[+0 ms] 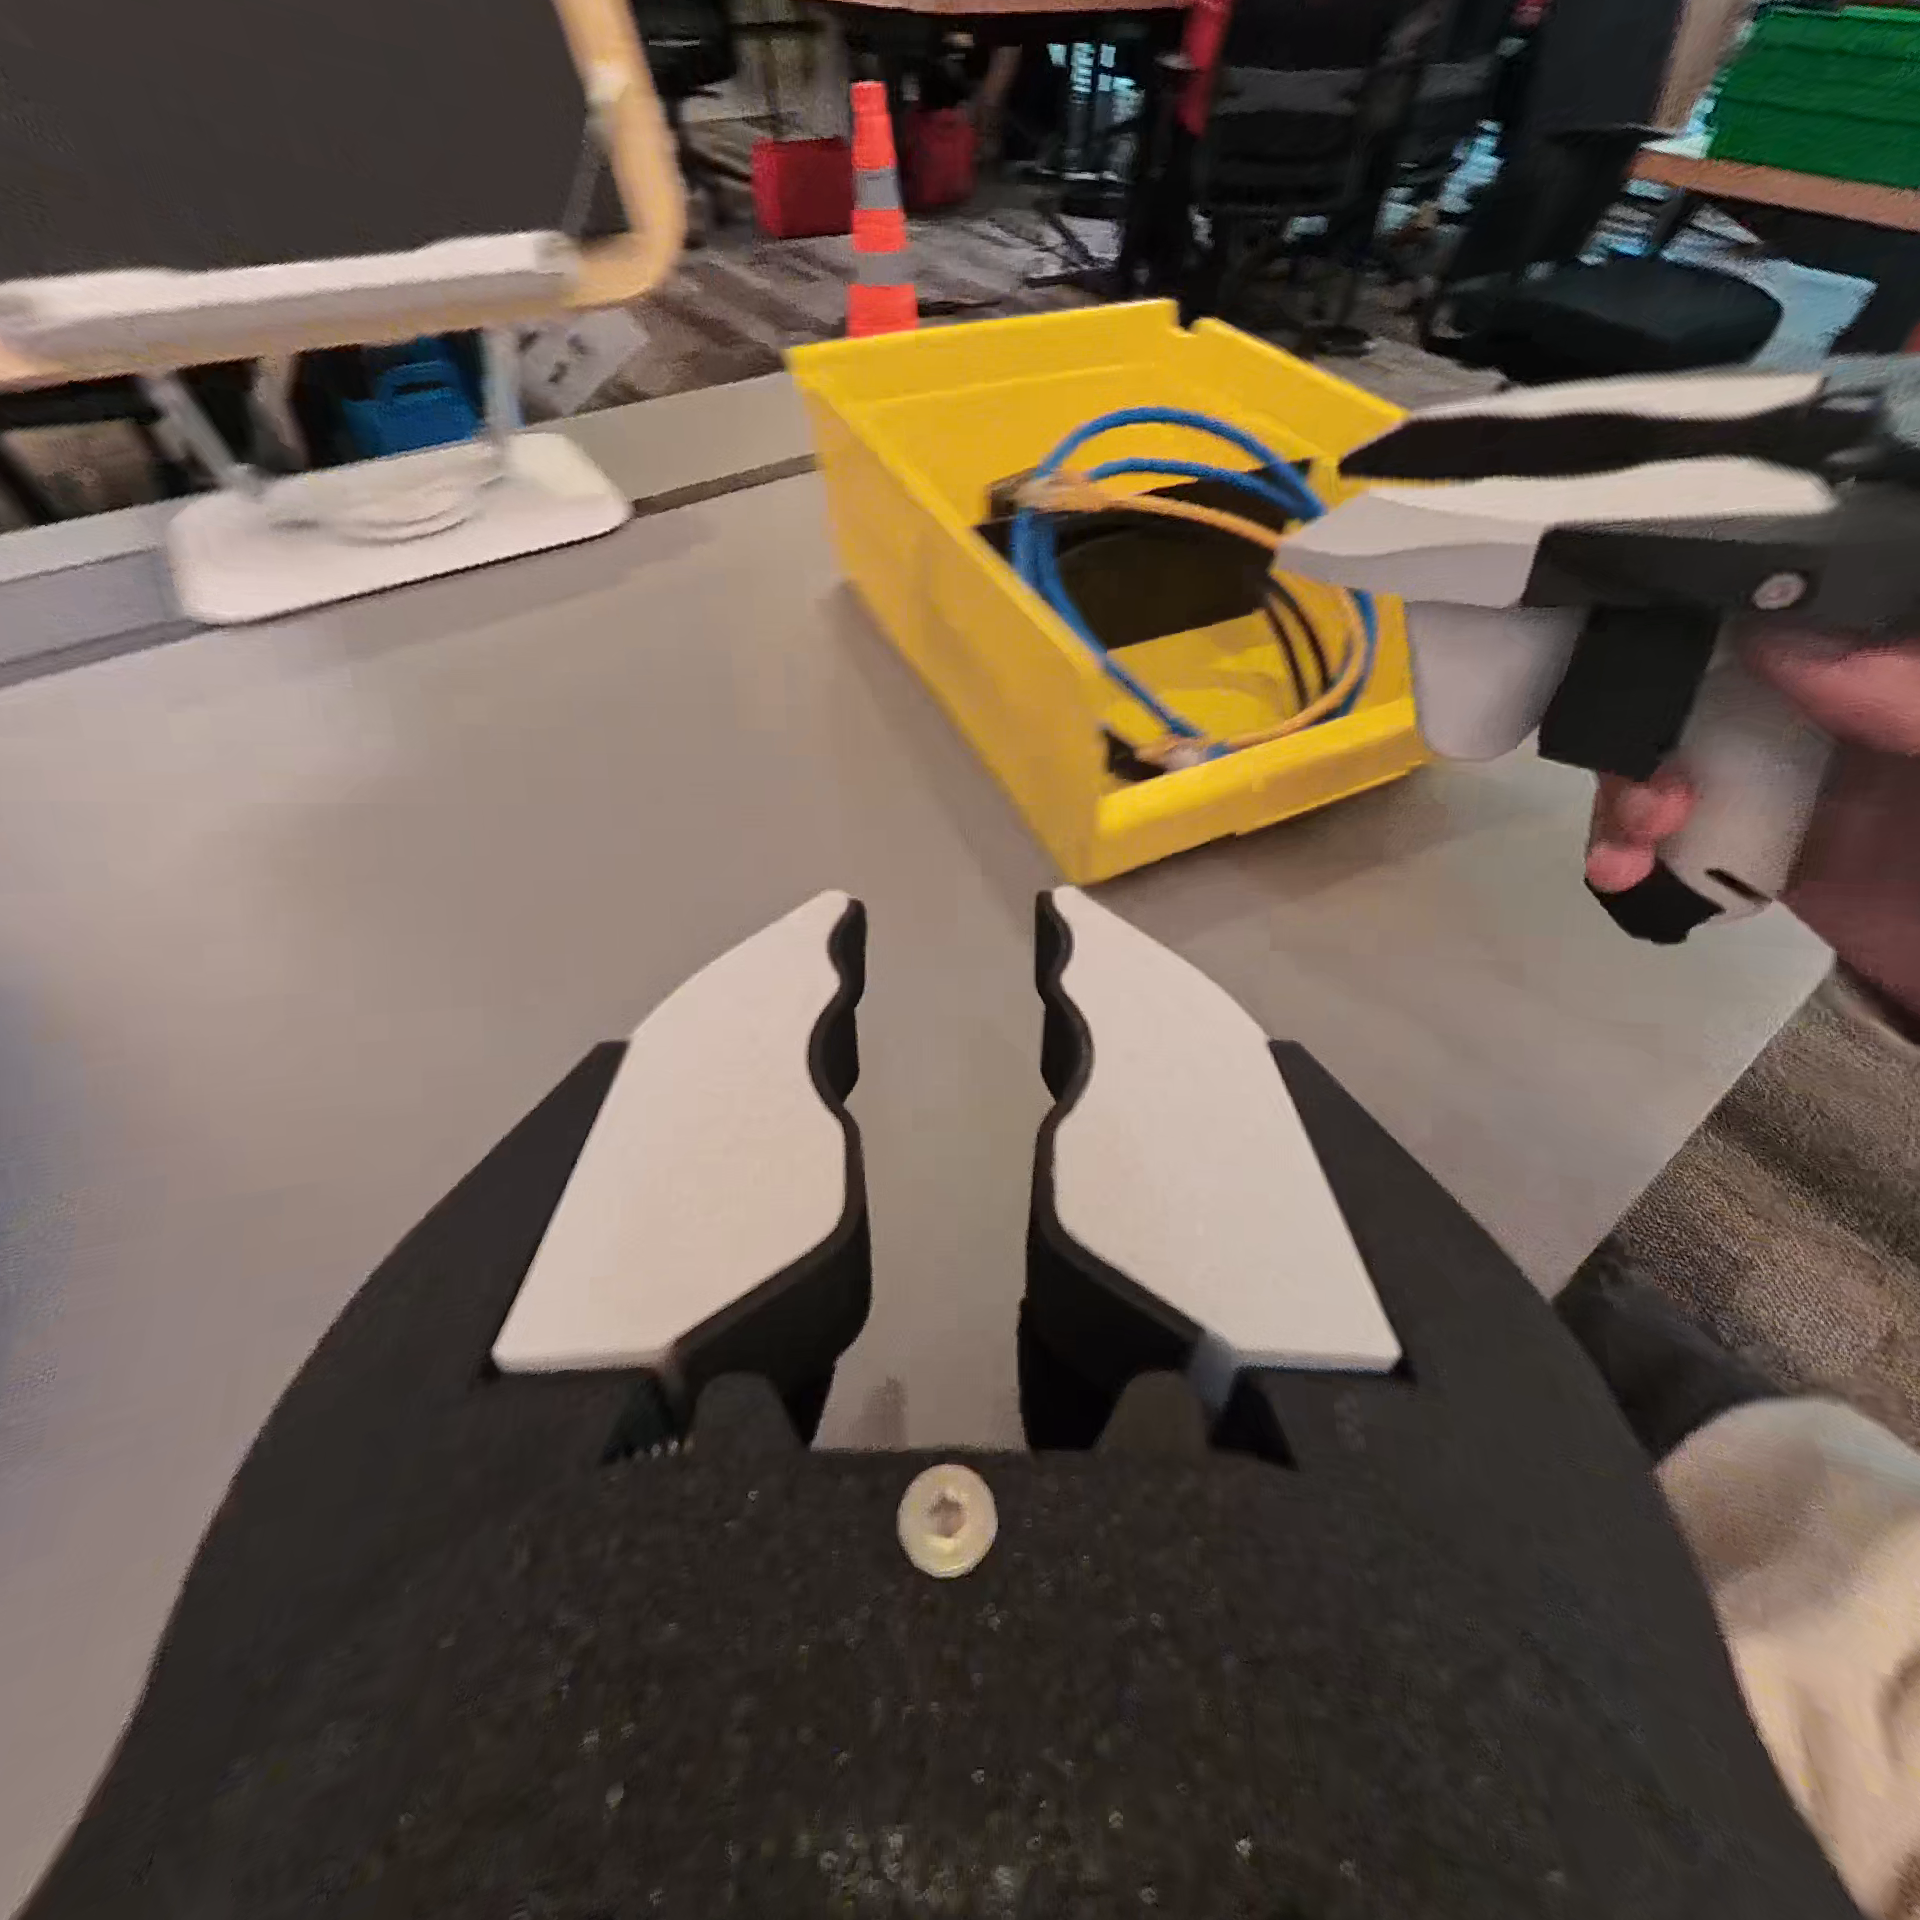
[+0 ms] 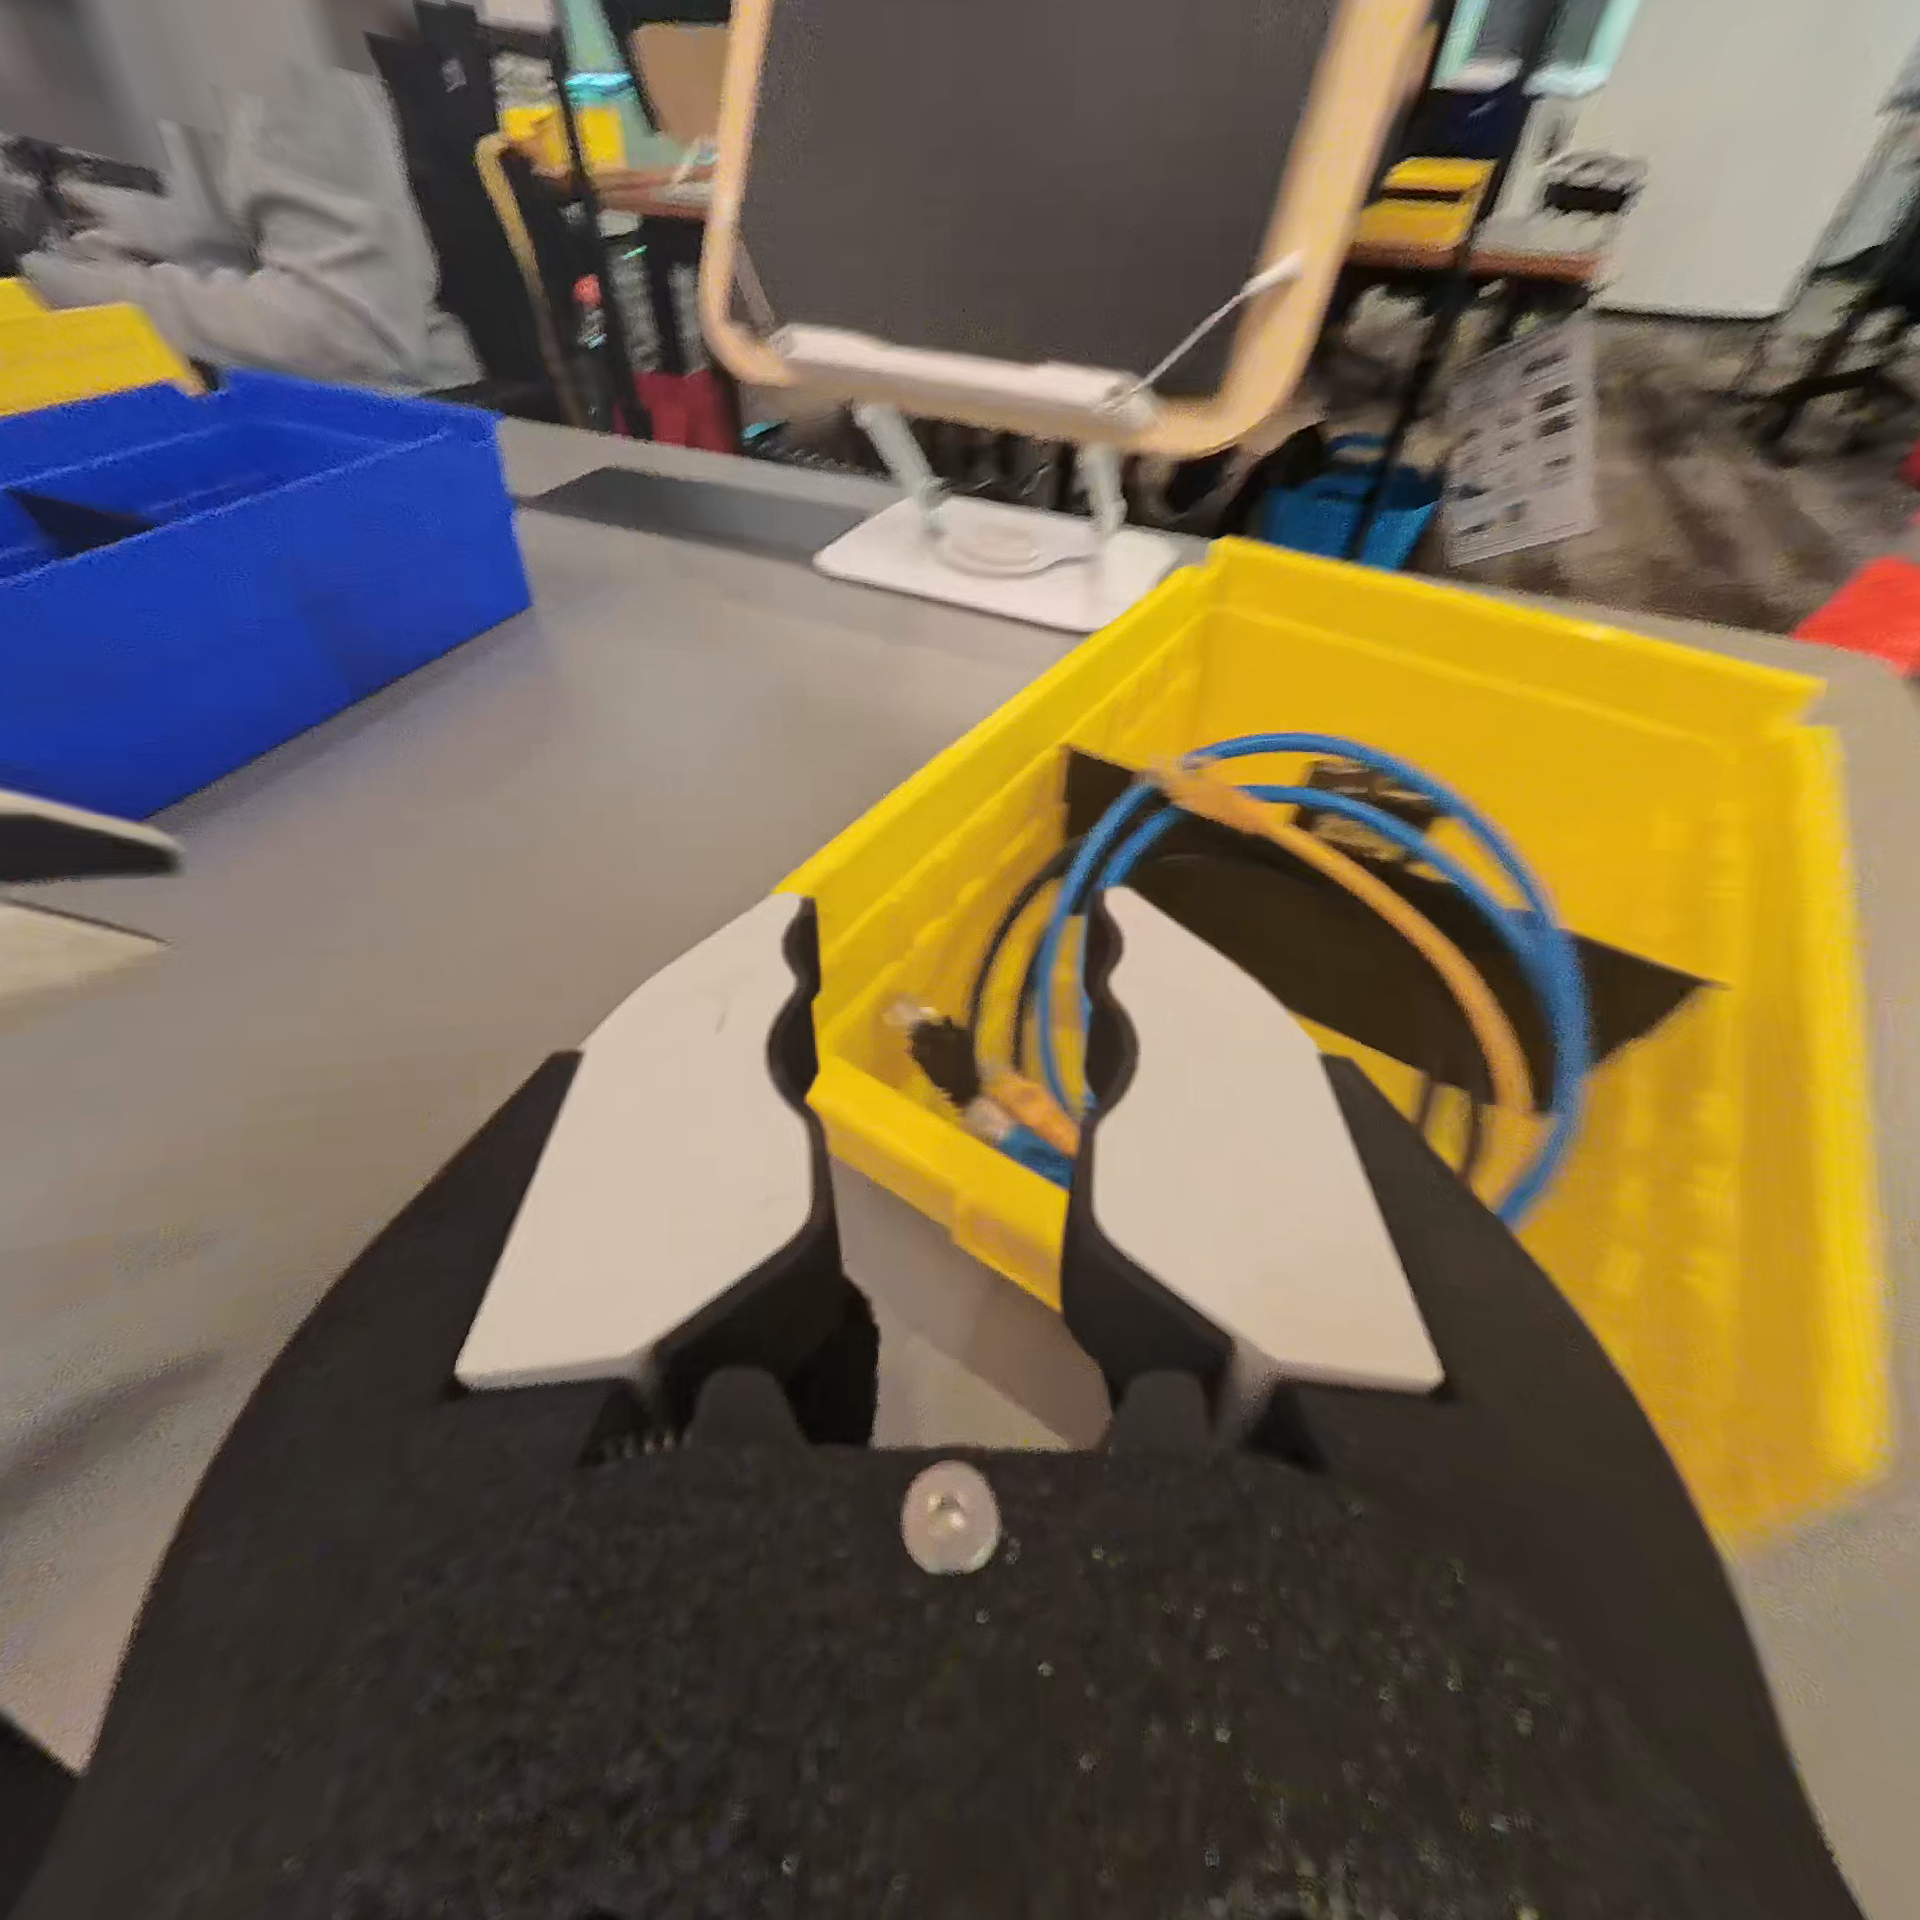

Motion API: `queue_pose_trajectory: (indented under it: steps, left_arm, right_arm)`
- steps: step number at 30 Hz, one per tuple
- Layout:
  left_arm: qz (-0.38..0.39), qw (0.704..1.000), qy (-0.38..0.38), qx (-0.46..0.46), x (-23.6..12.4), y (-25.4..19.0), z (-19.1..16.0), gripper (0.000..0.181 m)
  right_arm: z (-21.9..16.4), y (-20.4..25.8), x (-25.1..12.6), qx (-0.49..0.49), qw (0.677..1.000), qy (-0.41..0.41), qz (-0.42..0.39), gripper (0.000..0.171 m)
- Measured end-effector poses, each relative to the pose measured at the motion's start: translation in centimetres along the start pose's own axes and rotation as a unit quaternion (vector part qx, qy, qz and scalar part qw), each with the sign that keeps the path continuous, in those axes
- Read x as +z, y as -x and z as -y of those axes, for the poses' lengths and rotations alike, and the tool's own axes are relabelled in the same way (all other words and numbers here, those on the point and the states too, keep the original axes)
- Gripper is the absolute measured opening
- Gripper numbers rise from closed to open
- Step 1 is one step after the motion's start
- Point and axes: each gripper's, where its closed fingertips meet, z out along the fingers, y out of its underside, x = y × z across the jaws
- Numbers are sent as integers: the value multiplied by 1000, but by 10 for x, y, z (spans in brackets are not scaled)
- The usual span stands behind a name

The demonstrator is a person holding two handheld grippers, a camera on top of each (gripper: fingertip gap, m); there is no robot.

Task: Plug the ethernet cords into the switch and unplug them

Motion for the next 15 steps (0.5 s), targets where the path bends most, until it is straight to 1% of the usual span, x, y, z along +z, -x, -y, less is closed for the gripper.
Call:
queue_pose_trajectory:
  steps: [2, 4, 7, 8, 10, 12, 13, 15]
  left_arm:
    - [-7, 1000, 5, 27, 40, -28, 6, 31]
    - [17, 998, 16, 51, 74, -41, 7, 32]
    - [68, 996, 25, 54, 106, -40, 5, 35]
    - [75, 996, 24, 45, 112, -38, 4, 35]
    - [68, 997, 21, 21, 122, -39, 3, 35]
    - [65, 998, 16, 14, 130, -36, 4, 34]
    - [74, 997, 19, 15, 135, -32, 3, 33]
    - [64, 997, 30, 7, 146, -29, 0, 18]
  right_arm:
    - [11, -28, -20, 11, 998, -21, -53, 50]
    - [14, -64, -39, 30, 993, -37, -110, 49]
    - [-9, -112, -60, 61, 983, -26, -169, 44]
    - [-19, -121, -62, 71, 983, -16, -171, 42]
    - [-41, -132, -62, 103, 980, 4, -171, 36]
    - [-64, -134, -55, 147, 976, 37, -156, 39]
    - [-69, -132, -50, 166, 975, 38, -143, 39]
    - [-75, -136, -43, 177, 972, 39, -149, 36]
